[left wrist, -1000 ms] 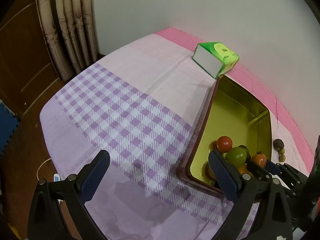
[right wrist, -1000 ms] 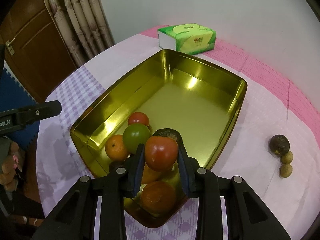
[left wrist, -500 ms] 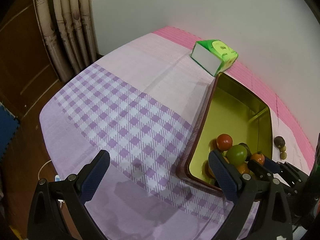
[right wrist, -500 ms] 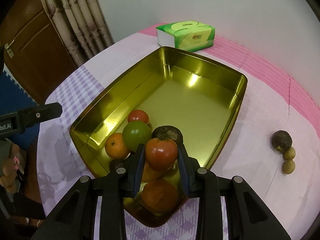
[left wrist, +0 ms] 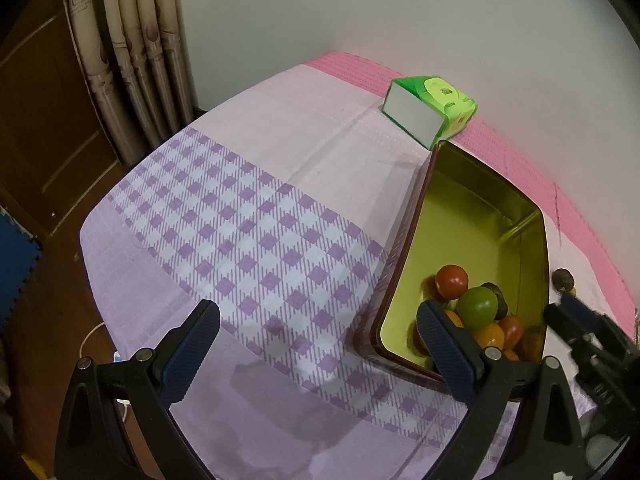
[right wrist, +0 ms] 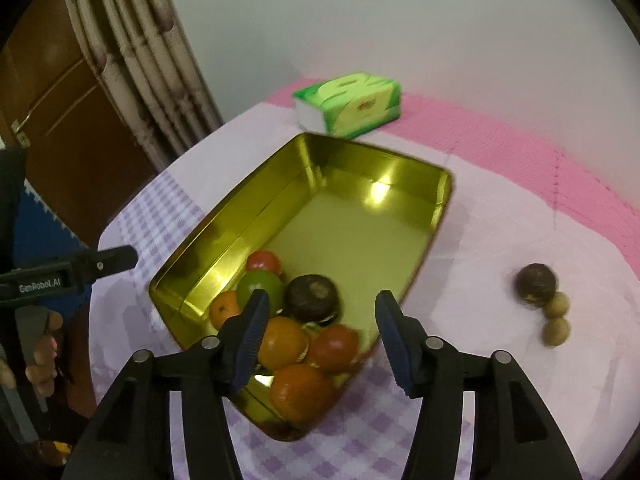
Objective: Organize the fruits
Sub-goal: 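Open the right gripper to release the tomato into the tray, then move the left gripper to the dark brown fruit and close on it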
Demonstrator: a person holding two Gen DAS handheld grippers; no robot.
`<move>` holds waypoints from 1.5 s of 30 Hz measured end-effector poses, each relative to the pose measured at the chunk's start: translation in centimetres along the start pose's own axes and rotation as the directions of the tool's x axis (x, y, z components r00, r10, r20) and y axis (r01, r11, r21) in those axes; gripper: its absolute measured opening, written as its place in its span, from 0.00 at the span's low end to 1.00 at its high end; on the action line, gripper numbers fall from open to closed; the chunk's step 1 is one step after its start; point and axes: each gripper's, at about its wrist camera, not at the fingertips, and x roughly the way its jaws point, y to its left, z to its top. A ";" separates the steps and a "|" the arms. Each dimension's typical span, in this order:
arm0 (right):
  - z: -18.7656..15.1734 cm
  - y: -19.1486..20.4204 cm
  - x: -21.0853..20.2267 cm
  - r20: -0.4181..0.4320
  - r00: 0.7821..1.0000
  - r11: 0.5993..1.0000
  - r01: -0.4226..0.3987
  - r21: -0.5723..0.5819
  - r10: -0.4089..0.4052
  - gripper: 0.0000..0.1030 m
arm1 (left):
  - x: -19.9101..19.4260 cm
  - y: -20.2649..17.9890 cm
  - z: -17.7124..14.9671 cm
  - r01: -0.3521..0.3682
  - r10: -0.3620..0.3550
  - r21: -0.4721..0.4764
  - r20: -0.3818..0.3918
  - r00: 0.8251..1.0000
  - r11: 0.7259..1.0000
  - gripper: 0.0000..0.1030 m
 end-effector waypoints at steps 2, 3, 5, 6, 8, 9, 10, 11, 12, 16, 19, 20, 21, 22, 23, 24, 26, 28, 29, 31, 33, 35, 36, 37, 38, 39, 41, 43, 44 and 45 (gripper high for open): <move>0.0 -1.3 -0.6 0.015 1.000 0.999 0.023 0.022 -0.023 0.61 | 0.0 0.0 0.0 0.002 -0.002 0.000 0.002 1.000 1.000 0.95; -0.2 -2.2 -1.0 0.022 0.999 0.998 0.044 0.035 -0.045 0.64 | 0.0 -0.1 0.0 0.003 -0.003 -0.002 0.002 1.000 1.000 0.95; -0.5 -4.3 -1.5 0.028 0.996 0.994 0.082 0.073 -0.085 0.65 | 0.0 -0.1 -0.1 0.000 0.000 0.002 0.003 1.000 1.000 0.95; -0.7 -5.3 -1.7 0.029 0.995 0.991 0.095 0.096 -0.098 0.65 | 0.1 -0.1 -0.1 -0.001 0.001 0.005 0.003 1.000 1.000 0.95; -1.4 -7.7 -2.2 0.028 0.989 0.980 0.142 0.139 -0.147 0.66 | 0.1 -0.1 -0.2 -0.010 0.010 0.014 0.004 1.000 1.000 0.95; -1.7 -8.5 -2.2 0.025 0.986 0.976 0.158 0.150 -0.163 0.69 | 0.2 -0.1 -0.2 -0.016 0.016 0.020 0.005 1.000 1.000 0.95; -1.9 -9.4 -2.3 0.021 0.983 0.971 0.177 0.161 -0.183 0.71 | 0.2 -0.3 -0.2 -0.021 0.021 0.027 0.006 1.000 0.999 0.95; -2.3 -10.3 -2.4 0.017 0.979 0.964 0.199 0.174 -0.205 0.75 | 0.2 -0.3 -0.2 -0.026 0.025 0.036 0.008 1.000 0.999 0.95; -2.7 -11.4 -2.4 0.011 0.973 0.957 0.223 0.188 -0.229 0.75 | 0.3 -0.6 -0.2 -0.027 0.027 0.042 0.008 1.000 0.999 0.95; -4.3 -14.8 -2.2 -0.017 0.949 0.926 0.311 0.214 -0.315 0.75 | 0.3 -1.2 -0.1 -0.029 0.028 0.077 0.016 0.999 0.997 0.95; -5.5 -17.3 -1.9 -0.041 0.928 0.897 0.369 0.242 -0.371 0.75 | -0.1 -1.7 -0.2 -0.018 0.015 0.108 0.028 1.000 0.994 0.95; -5.9 -18.1 -1.8 -0.050 0.924 0.889 0.378 0.257 -0.378 0.76 | -0.4 -1.8 -0.2 -0.011 0.006 0.124 0.041 0.999 0.992 0.95; -6.3 -18.9 -1.7 -0.056 0.920 0.882 0.387 0.270 -0.387 0.76 | -0.6 -2.1 -0.3 -0.007 0.000 0.137 0.049 0.999 0.990 0.95; -6.7 -19.7 -1.6 -0.062 0.914 0.874 0.401 0.274 -0.400 0.76 | -0.8 -2.3 -0.3 -0.005 -0.004 0.153 0.058 0.998 0.988 0.95; -6.9 -20.3 -1.5 -0.067 0.910 0.868 0.411 0.277 -0.409 0.76 | -0.9 -2.7 -0.3 -0.005 -0.006 0.166 0.065 0.998 0.986 0.95; -7.1 -20.8 -1.5 -0.069 0.908 0.866 0.415 0.280 -0.413 0.76 | -1.1 -3.0 -0.4 -0.004 -0.010 0.183 0.073 0.997 0.983 0.95; -7.5 -21.8 -1.5 -0.072 0.902 0.859 0.427 0.283 -0.425 0.76 | -1.2 -4.0 -0.4 0.001 -0.018 0.213 0.077 0.997 0.977 0.95; -7.5 -22.2 -1.7 -0.061 0.897 0.858 0.438 0.267 -0.439 0.78 | -1.2 -5.7 -0.6 0.012 -0.030 0.238 0.075 0.997 0.971 0.95; -7.5 -22.4 -1.7 -0.060 0.893 0.858 0.446 0.254 -0.446 0.81 | -1.2 -6.5 -0.7 0.025 -0.044 0.256 0.068 0.997 0.966 0.95; -7.5 -22.9 -1.5 -0.056 0.893 0.862 0.447 0.239 -0.447 0.89 | -1.0 -8.2 -0.9 0.054 -0.072 0.284 0.052 0.996 0.957 0.95; -7.6 -23.6 -1.5 -0.053 0.897 0.865 0.437 0.246 -0.438 0.94 | -0.9 -10.1 -1.1 0.085 -0.101 0.316 0.034 0.994 0.945 0.95; -7.8 -24.4 -1.6 -0.053 0.903 0.865 0.423 0.271 -0.426 0.95 | -0.6 -12.3 -1.3 0.110 -0.124 0.353 0.017 0.992 0.929 0.95; -7.9 -24.9 -1.7 -0.055 0.900 0.859 0.430 0.279 -0.432 0.97 | -0.6 -13.3 -1.4 0.118 -0.132 0.370 0.011 0.991 0.922 0.95; -8.0 -25.1 -1.7 -0.057 0.901 0.858 0.428 0.284 -0.430 0.98 | -0.4 -14.5 -1.4 0.129 -0.142 0.387 0.006 0.990 0.913 0.95; -8.0 -25.2 -1.7 -0.060 0.900 0.857 0.429 0.285 -0.431 1.00 | -0.2 -15.7 -1.4 0.141 -0.154 0.407 0.000 0.988 0.903 0.95; -8.0 -25.2 -1.7 -0.059 0.901 0.859 0.428 0.281 -0.430 1.00 | 0.0 -16.8 -1.5 0.148 -0.162 0.423 -0.004 0.987 0.894 0.95; -7.9 -25.2 -1.6 -0.057 0.903 0.862 0.425 0.275 -0.427 1.00 | 0.3 -18.8 -1.4 0.166 -0.180 0.452 -0.012 0.984 0.877 0.95; -7.9 -25.1 -1.6 -0.057 0.902 0.863 0.426 0.273 -0.428 1.00 | 0.7 -20.6 -1.3 0.182 -0.196 0.477 -0.021 0.980 0.860 0.95; -7.9 -25.2 -1.7 -0.057 0.902 0.862 0.427 0.273 -0.428 1.00 | 0.9 -21.5 -1.2 0.189 -0.202 0.490 -0.026 0.979 0.851 0.95; -7.8 -25.2 -1.6 -0.057 0.902 0.862 0.426 0.273 -0.428 1.00 | 1.2 -22.3 -1.1 0.204 -0.215 0.502 -0.037 0.976 0.840 0.95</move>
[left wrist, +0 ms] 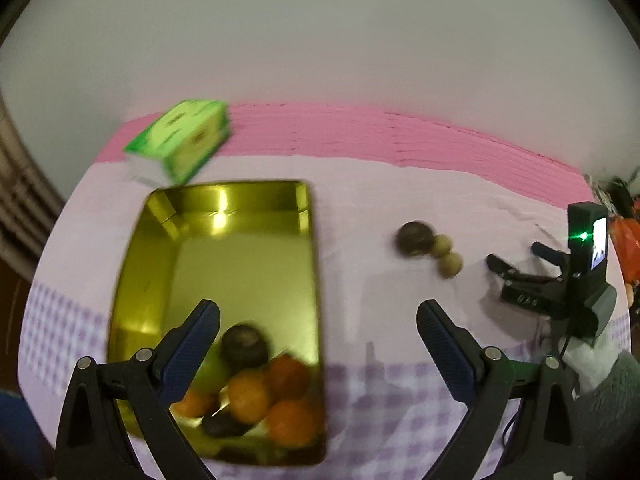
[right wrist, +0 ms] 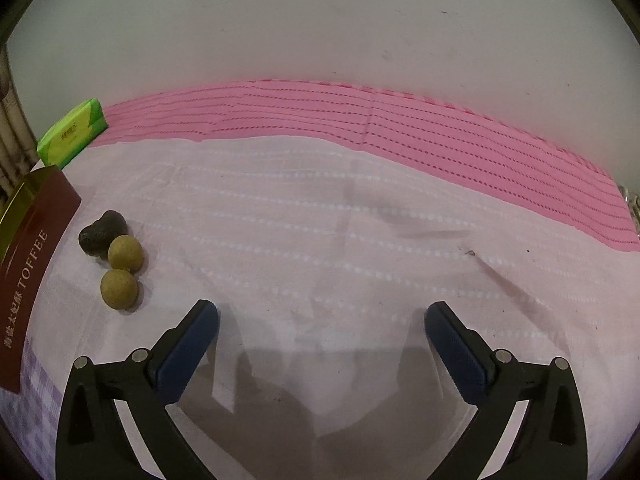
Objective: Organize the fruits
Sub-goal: 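Move the left gripper to the dark brown fruit and close on it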
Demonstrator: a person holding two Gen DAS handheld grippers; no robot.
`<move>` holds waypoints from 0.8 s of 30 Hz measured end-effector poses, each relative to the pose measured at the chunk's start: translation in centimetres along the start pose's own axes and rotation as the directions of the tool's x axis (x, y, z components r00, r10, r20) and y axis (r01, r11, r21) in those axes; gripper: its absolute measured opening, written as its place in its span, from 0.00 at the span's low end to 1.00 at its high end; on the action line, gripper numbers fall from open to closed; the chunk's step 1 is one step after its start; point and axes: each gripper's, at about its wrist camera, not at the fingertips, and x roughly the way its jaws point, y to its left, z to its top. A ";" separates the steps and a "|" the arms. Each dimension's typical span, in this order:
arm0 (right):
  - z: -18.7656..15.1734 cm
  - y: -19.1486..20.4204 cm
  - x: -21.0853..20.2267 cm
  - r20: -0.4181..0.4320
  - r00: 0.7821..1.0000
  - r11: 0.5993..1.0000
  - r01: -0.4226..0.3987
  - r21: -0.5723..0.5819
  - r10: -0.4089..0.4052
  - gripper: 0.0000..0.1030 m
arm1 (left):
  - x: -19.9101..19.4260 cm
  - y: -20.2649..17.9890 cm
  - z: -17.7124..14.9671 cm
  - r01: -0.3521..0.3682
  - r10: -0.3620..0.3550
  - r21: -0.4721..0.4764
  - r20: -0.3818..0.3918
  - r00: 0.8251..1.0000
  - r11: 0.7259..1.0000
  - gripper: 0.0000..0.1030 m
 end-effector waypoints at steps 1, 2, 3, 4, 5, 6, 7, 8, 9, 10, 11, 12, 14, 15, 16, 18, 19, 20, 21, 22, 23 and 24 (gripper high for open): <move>0.1 0.1 0.1 0.000 1.000 1.000 0.000 0.000 0.000 1.00 | 0.3 -0.6 0.3 0.005 -0.005 0.009 -0.005 1.000 1.000 0.95; 0.1 0.1 0.1 0.000 1.000 1.000 0.000 0.000 0.000 1.00 | 0.9 -1.2 0.8 0.001 -0.001 0.019 -0.015 1.000 1.000 0.95; 0.1 0.1 0.1 0.000 1.000 1.000 0.000 0.000 0.000 1.00 | 1.3 -1.7 1.3 0.003 -0.003 0.029 -0.020 1.000 1.000 0.95; 0.1 0.1 0.1 0.000 1.000 1.000 0.000 0.000 0.000 1.00 | 1.8 -2.2 1.6 0.014 -0.013 0.040 -0.024 1.000 0.999 0.95; 0.0 0.1 0.1 0.000 1.000 1.000 0.001 0.000 -0.001 1.00 | 2.3 -2.6 2.1 0.020 -0.018 0.050 -0.033 0.999 0.999 0.95; 0.0 0.1 0.1 0.001 1.000 1.000 0.001 0.000 -0.001 1.00 | 2.6 -3.0 2.3 0.020 -0.018 0.055 -0.037 0.999 0.998 0.95; 0.0 0.1 0.1 0.001 1.000 1.000 0.001 0.000 -0.001 1.00 | 3.1 -3.4 2.7 0.025 -0.022 0.064 -0.041 0.999 0.998 0.94; 0.0 0.1 0.1 0.001 1.000 1.000 0.001 0.000 -0.001 1.00 | 3.6 -3.8 3.1 0.029 -0.025 0.077 -0.048 0.999 0.997 0.93; 0.0 0.1 0.1 0.001 1.000 1.000 0.001 0.000 -0.001 1.00 | 4.0 -4.2 3.3 0.028 -0.023 0.083 -0.053 0.998 0.996 0.92; 0.0 0.1 0.1 0.001 1.000 1.000 0.001 0.000 -0.001 1.00 | 4.4 -4.8 3.7 0.027 -0.022 0.091 -0.057 0.998 0.995 0.90; 0.0 0.1 0.1 0.001 1.000 1.000 0.001 0.000 -0.001 1.00 | 4.8 -5.2 3.9 0.034 -0.028 0.102 -0.063 0.998 0.994 0.90; 0.0 0.1 0.1 0.002 1.000 1.000 0.001 0.000 -0.001 1.00 | 5.2 -5.7 4.1 0.038 -0.031 0.110 -0.067 0.997 0.993 0.89; 0.0 0.1 0.1 0.002 1.000 1.000 0.001 0.000 -0.001 1.00 | 6.1 -6.3 4.5 0.039 -0.030 0.118 -0.079 0.996 0.992 0.84; 0.0 0.1 0.1 0.002 1.000 1.000 0.001 0.000 -0.001 1.00 | 6.5 -6.5 4.6 0.044 -0.033 0.121 -0.085 0.996 0.992 0.82; 0.0 0.1 0.1 0.002 1.000 1.000 0.001 0.000 -0.001 1.00 | 7.0 -6.7 4.6 0.051 -0.039 0.126 -0.094 0.995 0.991 0.78; 0.0 0.1 0.1 0.002 1.000 1.000 0.001 0.000 -0.001 1.00 | 7.7 -7.1 4.6 0.058 -0.044 0.137 -0.107 0.993 0.989 0.72; 0.0 0.1 0.1 0.002 1.000 1.000 0.001 0.000 -0.001 1.00 | 8.1 -7.4 4.6 0.069 -0.052 0.146 -0.115 0.992 0.987 0.68; 0.0 0.1 0.1 0.003 1.000 1.000 0.001 0.000 -0.001 1.00 | 8.4 -7.5 4.6 0.073 -0.055 0.152 -0.121 0.991 0.986 0.67; 0.0 0.1 0.1 0.003 1.000 1.000 0.002 0.000 -0.002 1.00 | 8.8 -7.6 4.5 0.074 -0.054 0.157 -0.126 0.991 0.985 0.67; 0.0 0.1 0.1 0.003 1.000 1.000 0.002 0.000 -0.002 1.00 | 9.1 -7.6 4.5 0.082 -0.061 0.160 -0.128 0.990 0.984 0.67; 0.0 0.1 0.1 0.003 1.000 1.000 0.002 0.000 -0.002 1.00 | 9.4 -7.8 4.5 0.088 -0.066 0.164 -0.133 0.989 0.982 0.66; 0.0 0.1 0.1 0.003 1.000 1.000 0.002 0.000 -0.002 1.00 | 9.6 -7.8 4.5 0.089 -0.066 0.167 -0.137 0.988 0.982 0.63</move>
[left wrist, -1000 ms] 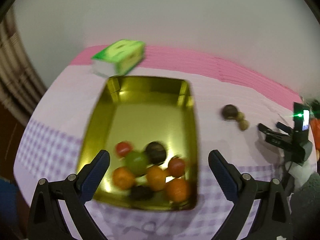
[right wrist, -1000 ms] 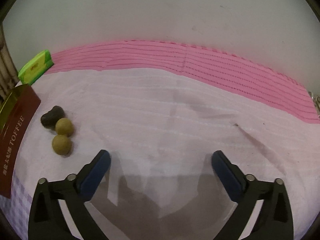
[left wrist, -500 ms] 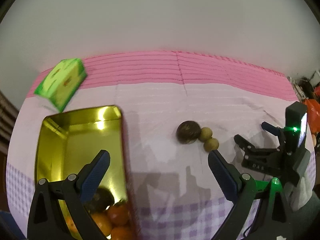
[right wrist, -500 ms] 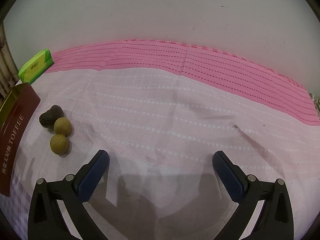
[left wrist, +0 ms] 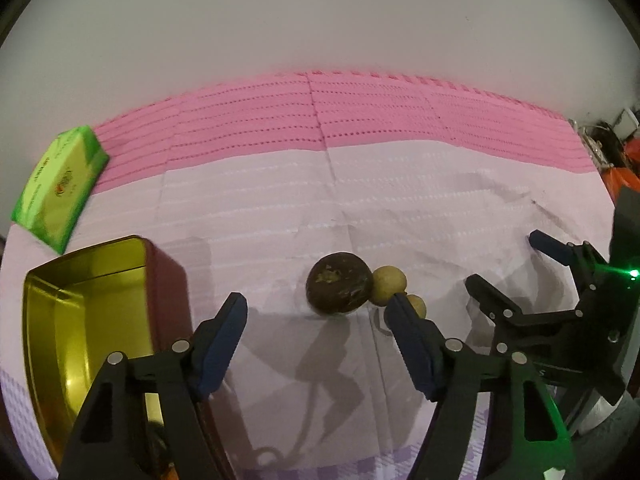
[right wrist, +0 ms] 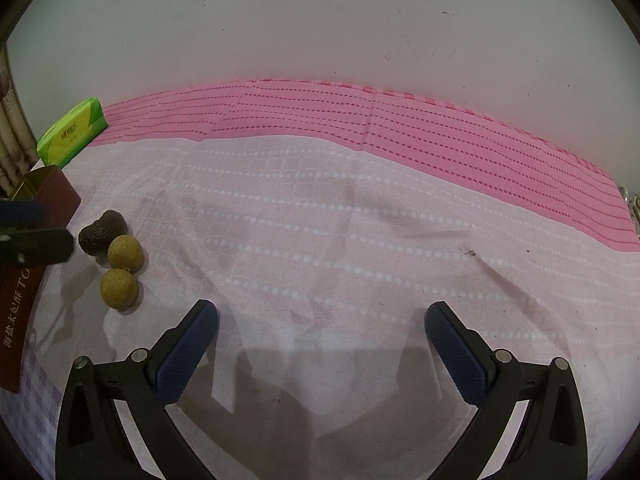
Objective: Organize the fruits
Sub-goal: 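Move the left gripper to the dark brown fruit and close on it, then lift the dark brown fruit with the left gripper over the tray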
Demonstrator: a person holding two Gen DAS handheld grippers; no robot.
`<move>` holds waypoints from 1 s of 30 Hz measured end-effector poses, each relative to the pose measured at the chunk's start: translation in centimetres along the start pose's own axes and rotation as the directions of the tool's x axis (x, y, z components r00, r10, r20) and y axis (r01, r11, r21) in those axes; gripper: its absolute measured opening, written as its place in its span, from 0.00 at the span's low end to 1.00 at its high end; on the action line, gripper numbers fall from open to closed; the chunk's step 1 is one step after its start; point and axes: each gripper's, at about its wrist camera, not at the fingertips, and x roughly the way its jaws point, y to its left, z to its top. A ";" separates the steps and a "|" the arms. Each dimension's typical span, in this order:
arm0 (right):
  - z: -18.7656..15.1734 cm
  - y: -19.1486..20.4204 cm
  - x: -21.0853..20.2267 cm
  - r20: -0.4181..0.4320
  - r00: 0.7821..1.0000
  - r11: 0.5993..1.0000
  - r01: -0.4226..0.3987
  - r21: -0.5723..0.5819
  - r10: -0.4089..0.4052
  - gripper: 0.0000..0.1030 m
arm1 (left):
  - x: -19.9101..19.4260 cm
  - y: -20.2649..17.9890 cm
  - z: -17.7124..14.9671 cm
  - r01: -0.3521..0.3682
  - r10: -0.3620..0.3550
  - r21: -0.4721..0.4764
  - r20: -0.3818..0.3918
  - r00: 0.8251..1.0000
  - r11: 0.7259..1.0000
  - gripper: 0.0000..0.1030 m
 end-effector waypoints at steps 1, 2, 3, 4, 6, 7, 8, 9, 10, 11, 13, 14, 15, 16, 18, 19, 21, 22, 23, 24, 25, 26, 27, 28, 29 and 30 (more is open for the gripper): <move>0.0 0.0 0.0 0.000 1.000 1.000 0.000 0.000 0.000 1.00 | 0.2 -0.1 0.1 0.004 -0.004 0.004 -0.005 1.000 1.000 0.59; 0.0 0.0 0.0 0.000 1.000 1.000 0.000 0.000 0.000 1.00 | 0.4 -0.2 0.2 0.012 -0.012 0.008 -0.007 1.000 1.000 0.58; 0.0 0.0 0.0 0.000 1.000 1.000 0.000 0.000 0.000 1.00 | 0.7 -0.2 0.4 0.016 -0.015 0.009 -0.009 1.000 1.000 0.57; 0.0 0.0 0.0 0.000 1.000 1.000 0.000 0.000 0.000 1.00 | 0.9 -0.2 0.6 0.016 -0.016 0.008 -0.010 1.000 1.000 0.57; 0.0 0.0 0.0 0.000 1.000 1.000 0.000 0.000 0.000 1.00 | 1.4 -0.1 0.9 0.021 -0.021 0.008 -0.011 1.000 1.000 0.57; 0.0 0.0 0.0 0.000 1.000 1.000 0.000 0.000 0.000 1.00 | 1.5 -0.1 1.0 0.021 -0.021 0.009 -0.014 1.000 1.000 0.57; 0.0 0.0 0.0 0.000 1.000 1.000 0.000 0.000 0.000 1.00 | 1.7 -0.1 1.1 0.022 -0.021 0.009 -0.014 1.000 1.000 0.56; 0.0 0.0 0.0 0.000 1.000 1.000 0.000 0.000 0.000 1.00 | 1.8 0.0 1.2 0.028 -0.028 0.007 -0.007 1.000 1.000 0.56; 0.0 0.0 0.0 0.000 1.000 1.000 0.000 0.000 0.000 1.00 | 1.7 0.0 1.3 0.031 -0.031 0.006 -0.007 0.999 0.999 0.56; 0.0 0.0 0.0 0.000 1.000 1.000 0.000 0.000 0.000 1.00 | 1.8 0.1 1.4 0.031 -0.031 0.003 -0.006 1.000 1.000 0.56; 0.0 0.0 0.0 0.000 1.000 1.000 0.000 0.000 0.000 1.00 | 1.9 0.1 1.6 0.038 -0.038 -0.002 -0.004 0.999 0.999 0.56; 0.0 0.0 0.0 0.000 1.000 1.000 0.000 0.000 0.000 1.00 | 2.0 0.2 1.7 0.041 -0.041 -0.004 -0.002 0.999 0.999 0.56; 0.0 0.0 0.0 0.000 1.000 1.000 0.000 0.000 0.000 1.00 | 2.1 0.2 1.7 0.040 -0.040 -0.006 0.000 0.999 0.999 0.56; 0.0 0.0 0.0 0.000 1.000 1.000 0.000 0.000 0.000 1.00 | 2.1 0.2 1.6 0.042 -0.042 -0.011 0.001 0.999 0.999 0.53; 0.0 0.0 0.0 -0.001 1.000 1.000 0.000 0.000 0.000 1.00 | 2.0 0.3 1.4 0.056 -0.056 -0.019 -0.002 0.998 0.998 0.47; 0.0 0.0 0.0 -0.001 1.000 1.000 0.000 0.000 0.000 1.00 | 1.9 0.3 1.3 0.061 -0.061 -0.022 -0.005 0.998 0.998 0.45; 0.0 0.0 0.0 -0.001 1.000 1.000 0.000 0.000 0.000 1.00 | 1.9 0.3 1.0 0.065 -0.065 -0.020 -0.013 0.998 0.998 0.41; 0.0 0.0 0.0 0.000 1.000 1.000 0.000 0.000 0.000 1.00 | 2.0 0.2 0.9 0.064 -0.065 -0.018 -0.022 0.998 0.998 0.38; 0.0 0.0 0.0 -0.001 1.000 1.000 0.000 0.000 0.000 1.00 | 2.0 0.2 0.8 0.062 -0.063 -0.019 -0.022 0.998 0.998 0.37; 0.0 0.0 0.0 0.000 1.000 1.000 0.001 0.000 -0.001 1.00 | 2.0 0.1 0.8 0.063 -0.064 -0.020 -0.023 0.998 0.998 0.37; 0.0 0.0 0.1 0.000 1.000 1.000 0.001 0.000 -0.001 1.00 | 2.0 0.1 0.8 0.061 -0.062 -0.020 -0.024 0.998 0.998 0.36; 0.0 0.0 0.1 0.000 1.000 1.000 0.001 0.001 -0.001 1.00 | 2.0 0.0 0.8 0.057 -0.057 -0.018 -0.025 0.998 0.998 0.36; 0.0 0.0 0.1 0.000 1.000 1.000 0.001 0.001 -0.001 1.00 | 2.1 -0.1 0.9 0.055 -0.056 -0.017 -0.027 0.998 0.998 0.37; 0.0 0.0 0.1 0.000 1.000 1.000 0.001 0.001 -0.001 1.00 | 2.1 -0.1 1.0 0.054 -0.054 -0.016 -0.031 0.998 0.998 0.37; 0.0 0.0 0.0 -0.001 1.000 1.000 0.001 0.001 -0.001 1.00 | 2.2 -0.1 1.1 0.053 -0.054 -0.016 -0.035 0.998 0.998 0.37; 0.0 0.0 0.1 0.000 1.000 1.000 0.001 0.001 -0.001 1.00 | 2.3 0.0 1.1 0.054 -0.055 -0.020 -0.040 0.998 0.998 0.37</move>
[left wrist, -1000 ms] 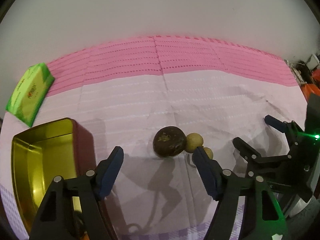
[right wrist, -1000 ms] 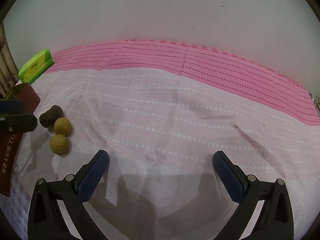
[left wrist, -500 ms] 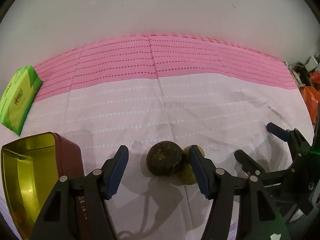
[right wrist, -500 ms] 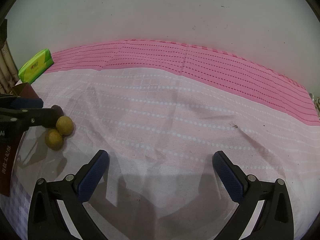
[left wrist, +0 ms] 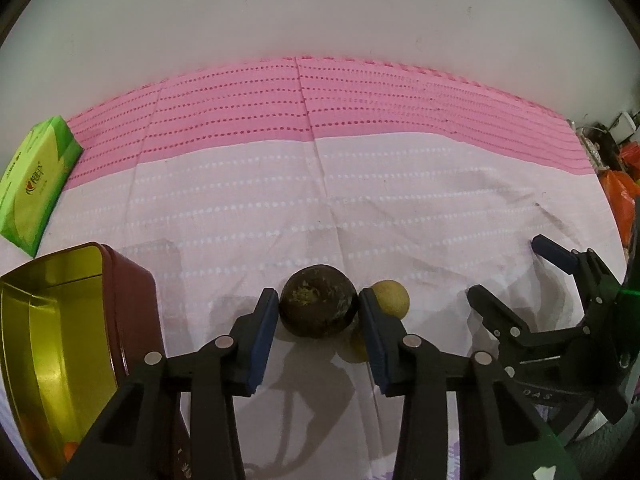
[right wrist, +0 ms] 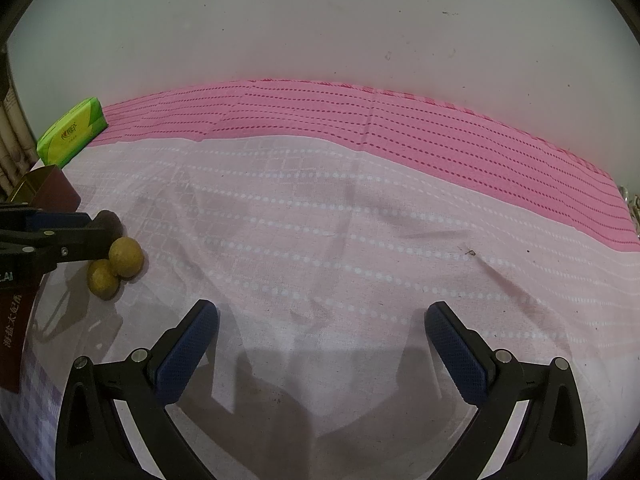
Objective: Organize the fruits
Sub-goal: 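Lift the dark brown fruit with the left gripper over the tray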
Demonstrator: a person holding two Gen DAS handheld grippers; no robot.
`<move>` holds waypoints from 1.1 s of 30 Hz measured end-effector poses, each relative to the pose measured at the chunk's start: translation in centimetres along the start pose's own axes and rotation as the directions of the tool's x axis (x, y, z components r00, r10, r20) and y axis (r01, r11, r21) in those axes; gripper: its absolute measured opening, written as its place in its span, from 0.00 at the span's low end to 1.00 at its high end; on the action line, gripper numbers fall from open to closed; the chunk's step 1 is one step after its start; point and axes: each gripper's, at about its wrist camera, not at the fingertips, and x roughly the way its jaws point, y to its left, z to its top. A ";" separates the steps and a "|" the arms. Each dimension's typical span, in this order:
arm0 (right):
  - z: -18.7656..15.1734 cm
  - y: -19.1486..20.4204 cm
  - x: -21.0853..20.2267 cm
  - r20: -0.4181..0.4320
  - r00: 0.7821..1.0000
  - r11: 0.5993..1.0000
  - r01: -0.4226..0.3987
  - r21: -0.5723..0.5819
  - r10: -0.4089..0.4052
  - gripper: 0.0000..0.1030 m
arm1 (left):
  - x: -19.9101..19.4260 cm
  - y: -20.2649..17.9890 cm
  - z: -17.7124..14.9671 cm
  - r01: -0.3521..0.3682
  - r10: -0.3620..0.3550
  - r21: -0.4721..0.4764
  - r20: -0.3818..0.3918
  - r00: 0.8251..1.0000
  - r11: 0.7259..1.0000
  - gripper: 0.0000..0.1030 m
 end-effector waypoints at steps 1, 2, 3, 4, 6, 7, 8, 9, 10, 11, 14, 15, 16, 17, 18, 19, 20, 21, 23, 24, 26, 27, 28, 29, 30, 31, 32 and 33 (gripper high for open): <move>0.0 0.0 0.0 0.000 1.000 1.000 0.000 0.000 0.000 1.00 | 0.1 0.0 0.0 0.002 -0.002 -0.007 -0.003 1.000 1.000 0.37; 0.0 0.0 0.0 0.000 1.000 1.000 0.000 0.000 0.000 1.00 | 0.2 0.1 0.1 0.002 -0.002 -0.013 -0.005 1.000 1.000 0.37; 0.0 0.0 0.0 0.000 1.000 1.000 0.000 0.000 0.000 1.00 | 0.3 0.1 0.1 0.002 -0.002 -0.014 -0.006 1.000 1.000 0.37; 0.0 0.0 0.0 0.000 1.000 1.000 0.000 0.000 0.000 1.00 | 0.3 0.1 0.1 0.000 0.000 -0.014 -0.006 1.000 1.000 0.37; 0.0 0.0 0.0 0.000 1.000 1.000 0.000 0.000 0.000 1.00 | 0.3 -0.2 0.1 -0.010 0.010 -0.005 -0.005 1.000 1.000 0.37; 0.0 0.0 0.0 0.000 1.000 1.000 0.000 0.000 0.000 1.00 | 0.3 -0.3 0.0 -0.015 0.015 0.002 -0.004 1.000 1.000 0.37; 0.0 0.0 0.0 0.000 1.000 1.000 0.000 0.000 0.000 1.00 | 0.2 -0.4 -0.1 -0.020 0.021 0.009 -0.003 1.000 1.000 0.36; 0.0 0.0 0.0 0.000 1.000 1.000 0.000 0.000 0.000 1.00 | 0.2 -0.4 -0.1 -0.022 0.022 0.009 -0.002 1.000 1.000 0.36; 0.0 0.0 0.0 0.000 1.000 1.000 0.000 0.000 0.000 1.00 | 0.1 -0.4 -0.2 -0.023 0.023 0.009 -0.002 1.000 1.000 0.36; 0.0 0.0 0.0 0.000 1.000 1.000 0.000 0.000 0.000 1.00 | 0.1 -0.4 -0.3 -0.025 0.025 0.009 -0.003 1.000 1.000 0.36; 0.0 0.0 0.0 0.000 1.000 1.000 0.000 0.000 0.000 1.00 | 0.0 -0.4 -0.4 -0.031 0.031 0.010 -0.007 0.999 0.999 0.36; 0.0 0.0 0.0 0.000 1.000 1.000 0.000 0.000 0.000 1.00 | -0.1 -0.4 -0.5 -0.032 0.032 0.010 -0.007 0.999 0.999 0.36; 0.0 0.0 0.0 0.000 1.000 1.000 0.000 0.000 0.000 1.00 | -0.3 -0.5 -0.6 -0.034 0.034 0.010 -0.006 0.999 0.999 0.36; 0.0 0.0 0.0 0.000 1.000 1.000 0.000 0.000 0.000 1.00 | -0.4 -0.4 -0.7 -0.034 0.034 0.010 -0.006 0.999 0.999 0.36; 0.0 0.0 0.0 0.000 1.000 1.000 0.000 0.000 0.000 1.00 | -0.5 -0.5 -0.8 -0.035 0.035 0.010 -0.005 0.999 0.999 0.36; 0.0 0.0 0.0 0.000 1.000 1.000 0.000 0.000 0.000 1.00 | -0.7 -0.5 -0.9 -0.036 0.036 0.010 -0.004 0.999 0.999 0.36; 0.0 0.0 0.0 0.000 1.000 1.000 0.000 0.000 0.000 1.00 | -0.8 -0.6 -1.1 -0.037 0.037 0.010 -0.004 0.999 0.999 0.36; 0.0 0.0 0.0 0.000 1.000 1.000 0.000 0.000 0.000 1.00 | -1.0 -0.6 -1.2 -0.037 0.037 0.010 -0.005 0.999 0.999 0.36; 0.0 0.0 0.0 0.000 1.000 1.000 0.000 0.000 0.000 1.00 | -1.4 -0.7 -1.4 -0.035 0.035 0.011 -0.002 0.999 0.999 0.36; 0.0 0.0 0.0 0.000 1.000 1.000 0.000 0.000 0.000 1.00 | -1.5 -0.7 -1.5 -0.032 0.032 0.012 0.001 0.999 0.999 0.36; 0.0 0.0 0.0 0.000 1.000 1.000 0.000 0.000 0.000 1.00 | -2.2 -0.8 -1.9 -0.032 0.032 0.013 0.010 0.999 0.999 0.36; 0.0 0.0 0.0 0.000 1.000 1.000 0.000 0.000 0.000 1.00 | -2.5 -0.9 -2.0 -0.032 0.032 0.013 0.012 0.999 0.999 0.36; 0.0 0.0 0.0 0.000 1.000 1.000 0.000 0.000 0.000 1.00 | -2.8 -0.9 -2.2 -0.031 0.030 0.010 0.014 0.999 0.999 0.36; 0.0 0.0 0.0 0.000 1.000 1.000 0.000 0.000 0.000 1.00 | -3.2 -0.9 -2.3 -0.027 0.027 0.007 0.017 0.999 1.000 0.36; 0.0 0.0 0.0 -0.001 1.000 1.000 0.000 0.000 0.000 1.00 | -3.6 -1.0 -2.5 -0.025 0.024 0.006 0.020 0.999 1.000 0.36; 0.0 0.0 0.0 -0.001 1.000 1.000 0.000 0.000 0.000 1.00 | -4.0 -1.0 -2.7 -0.025 0.025 0.006 0.024 0.999 1.000 0.36; 0.0 0.0 0.0 -0.001 1.000 1.000 0.000 0.000 0.000 1.00 | -4.4 -1.0 -3.0 -0.027 0.026 0.007 0.028 0.999 1.000 0.36; 0.0 0.0 0.0 -0.001 1.000 1.000 0.000 0.000 0.000 1.00 | -5.0 -1.1 -3.3 -0.026 0.025 0.009 0.036 0.999 1.000 0.36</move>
